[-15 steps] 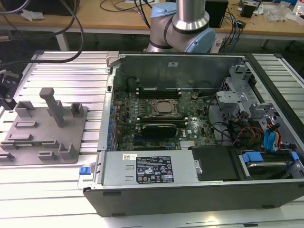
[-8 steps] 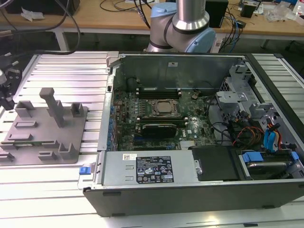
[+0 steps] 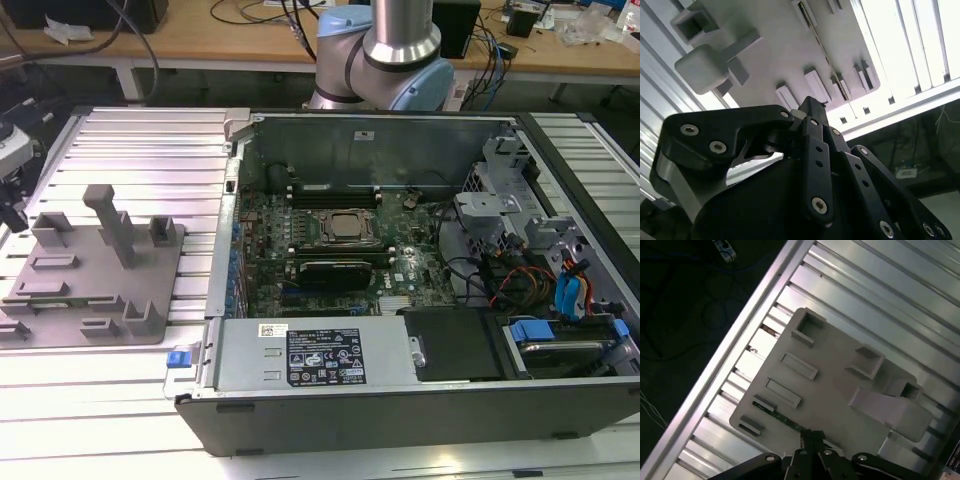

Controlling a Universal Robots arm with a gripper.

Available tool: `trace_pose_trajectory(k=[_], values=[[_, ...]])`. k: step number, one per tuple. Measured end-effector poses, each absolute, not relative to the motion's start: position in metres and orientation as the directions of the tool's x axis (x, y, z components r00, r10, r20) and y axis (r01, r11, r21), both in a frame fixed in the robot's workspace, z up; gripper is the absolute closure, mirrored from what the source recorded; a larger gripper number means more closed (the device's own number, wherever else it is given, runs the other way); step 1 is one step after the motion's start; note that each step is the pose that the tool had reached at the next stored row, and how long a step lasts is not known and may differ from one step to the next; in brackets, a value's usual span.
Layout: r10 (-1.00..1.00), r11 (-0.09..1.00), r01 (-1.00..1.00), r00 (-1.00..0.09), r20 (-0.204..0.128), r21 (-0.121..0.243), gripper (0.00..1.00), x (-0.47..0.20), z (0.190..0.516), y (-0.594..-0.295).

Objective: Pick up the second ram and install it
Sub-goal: 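Pick up the second ram and move it above second insertion slot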

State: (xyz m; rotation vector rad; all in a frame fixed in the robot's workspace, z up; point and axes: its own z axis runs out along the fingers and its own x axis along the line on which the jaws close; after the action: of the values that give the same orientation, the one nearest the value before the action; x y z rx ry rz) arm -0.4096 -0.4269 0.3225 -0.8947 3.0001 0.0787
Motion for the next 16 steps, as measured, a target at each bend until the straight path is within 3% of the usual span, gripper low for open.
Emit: trace_pose_trajectory(k=[5,16], values=[[-0.636,0.770,-0.636,-0.772,-0.024,0.045,0.92,-0.4096,0.3222,-0.4270],[-0.885,0.464,-0.885,-0.465,-0.024,0.045,0.92,-0.4096,0.3199,-0.4270]])
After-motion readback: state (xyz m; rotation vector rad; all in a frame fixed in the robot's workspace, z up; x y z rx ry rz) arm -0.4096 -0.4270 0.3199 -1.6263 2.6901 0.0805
